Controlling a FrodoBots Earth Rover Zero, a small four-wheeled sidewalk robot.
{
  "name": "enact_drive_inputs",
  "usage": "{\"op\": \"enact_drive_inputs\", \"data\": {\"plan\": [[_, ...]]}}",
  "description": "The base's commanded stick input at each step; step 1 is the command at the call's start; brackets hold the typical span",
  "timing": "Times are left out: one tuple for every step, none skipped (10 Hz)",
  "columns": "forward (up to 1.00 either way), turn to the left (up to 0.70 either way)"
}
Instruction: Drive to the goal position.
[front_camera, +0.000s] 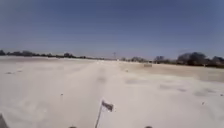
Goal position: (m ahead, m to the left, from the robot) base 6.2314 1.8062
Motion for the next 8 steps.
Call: {"op": "enact_drive_inputs", "data": {"plan": [[0.7, 0.0], [0.7, 0.0], [0.7, 0.0], [0.7, 0.0], [0.7, 0.0], [0.7, 0.0], [0.7, 0.0], [0.7, 0.0]]}}
